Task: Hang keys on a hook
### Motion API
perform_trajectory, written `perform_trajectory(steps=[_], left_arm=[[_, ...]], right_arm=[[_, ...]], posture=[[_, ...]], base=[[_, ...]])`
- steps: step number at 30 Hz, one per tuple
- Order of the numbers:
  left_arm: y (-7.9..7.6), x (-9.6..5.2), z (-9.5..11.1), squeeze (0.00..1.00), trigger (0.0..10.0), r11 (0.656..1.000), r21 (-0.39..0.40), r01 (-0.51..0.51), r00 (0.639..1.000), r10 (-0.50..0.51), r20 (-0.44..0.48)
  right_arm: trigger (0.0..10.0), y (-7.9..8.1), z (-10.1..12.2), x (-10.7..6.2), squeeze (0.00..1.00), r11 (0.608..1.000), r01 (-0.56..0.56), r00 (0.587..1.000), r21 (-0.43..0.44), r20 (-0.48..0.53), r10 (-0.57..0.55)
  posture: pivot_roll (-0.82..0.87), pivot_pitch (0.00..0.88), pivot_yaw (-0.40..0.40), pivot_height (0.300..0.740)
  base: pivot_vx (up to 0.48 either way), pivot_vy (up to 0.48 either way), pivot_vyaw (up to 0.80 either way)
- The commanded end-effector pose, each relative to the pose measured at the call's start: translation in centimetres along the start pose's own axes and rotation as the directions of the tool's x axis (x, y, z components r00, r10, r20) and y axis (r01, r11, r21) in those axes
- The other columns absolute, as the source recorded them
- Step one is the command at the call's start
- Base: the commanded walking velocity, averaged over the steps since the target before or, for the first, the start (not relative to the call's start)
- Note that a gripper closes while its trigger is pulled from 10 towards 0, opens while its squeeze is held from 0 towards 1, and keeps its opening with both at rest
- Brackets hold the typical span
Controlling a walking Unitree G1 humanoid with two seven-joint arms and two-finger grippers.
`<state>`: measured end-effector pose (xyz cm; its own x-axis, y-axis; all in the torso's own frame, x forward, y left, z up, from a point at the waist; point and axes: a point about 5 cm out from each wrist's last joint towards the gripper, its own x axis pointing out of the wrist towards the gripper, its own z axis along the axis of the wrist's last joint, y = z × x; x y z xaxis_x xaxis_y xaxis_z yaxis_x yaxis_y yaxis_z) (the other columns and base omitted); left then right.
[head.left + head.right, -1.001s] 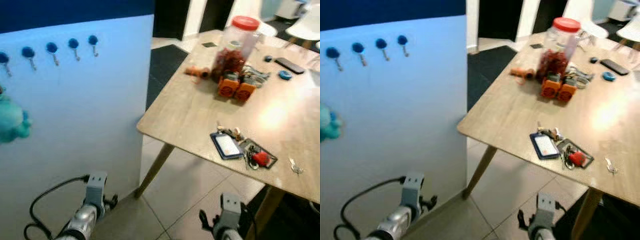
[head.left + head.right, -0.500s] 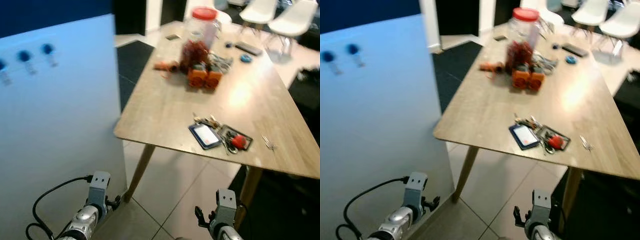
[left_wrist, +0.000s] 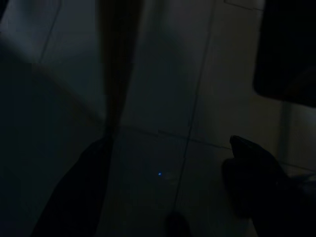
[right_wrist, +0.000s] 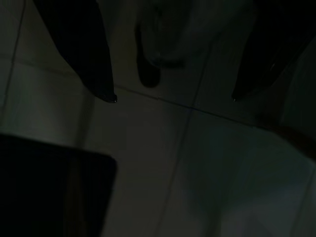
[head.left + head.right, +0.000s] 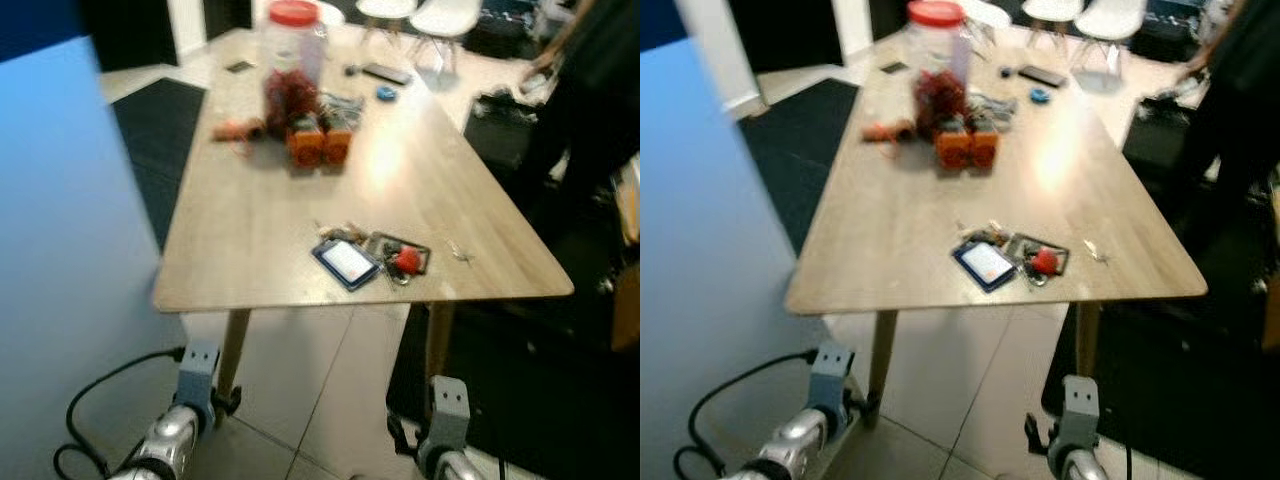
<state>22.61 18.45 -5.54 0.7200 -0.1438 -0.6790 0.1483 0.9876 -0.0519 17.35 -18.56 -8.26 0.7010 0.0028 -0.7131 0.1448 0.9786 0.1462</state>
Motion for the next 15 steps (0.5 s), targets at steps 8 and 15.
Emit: perform_trajectory(steps=[8,15], left_arm=[[-0.22,0.03,-0.25,0.00,10.0,0.998,-0.058,-0.022,1.000,0.022,-0.002],[-0.67,0.18,-0.15,0.00,10.0,0.998,-0.056,-0.015,1.000,0.014,-0.004]], right_arm=[[10.0,-0.26,0.15,0.06,0.00,0.999,-0.013,1.000,-0.037,-0.019,0.013],[10.0,0.25,0.05,0.12,0.00,0.999,-0.020,1.000,-0.045,-0.020,0.019]], posture=[[0.03,0.008,-0.021,0.740],[0.02,0.007,-0.021,0.740]], base=[[0.000,0.000,0.00],[0.000,-0.242,0.00]])
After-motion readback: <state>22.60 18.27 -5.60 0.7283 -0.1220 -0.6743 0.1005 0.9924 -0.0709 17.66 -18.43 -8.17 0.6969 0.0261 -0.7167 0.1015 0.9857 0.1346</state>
